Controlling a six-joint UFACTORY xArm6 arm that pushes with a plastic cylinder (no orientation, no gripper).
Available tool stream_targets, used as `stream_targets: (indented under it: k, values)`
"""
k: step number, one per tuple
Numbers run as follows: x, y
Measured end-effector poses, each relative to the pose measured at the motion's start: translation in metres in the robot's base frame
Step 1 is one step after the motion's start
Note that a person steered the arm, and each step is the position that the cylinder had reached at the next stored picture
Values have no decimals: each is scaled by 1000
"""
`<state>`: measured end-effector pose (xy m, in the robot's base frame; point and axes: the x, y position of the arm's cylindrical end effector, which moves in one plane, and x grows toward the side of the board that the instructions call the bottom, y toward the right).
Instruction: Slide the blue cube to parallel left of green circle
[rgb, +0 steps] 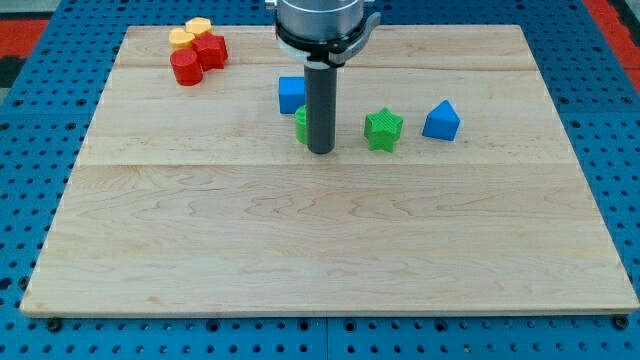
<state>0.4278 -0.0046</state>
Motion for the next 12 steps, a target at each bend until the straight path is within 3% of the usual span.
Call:
stream_targets:
  k: [1,2,3,5,6,7,8,9,10,11,12]
  values:
    - [1,-52]
    - [-49,-109]
    - [-91,-108]
    - [-138,-1]
    - [-137,21]
    - [-107,41]
    - [-84,7]
    - [-96,-38]
    - [-122,-24]
    - [-107,-65]
    - [-101,-48]
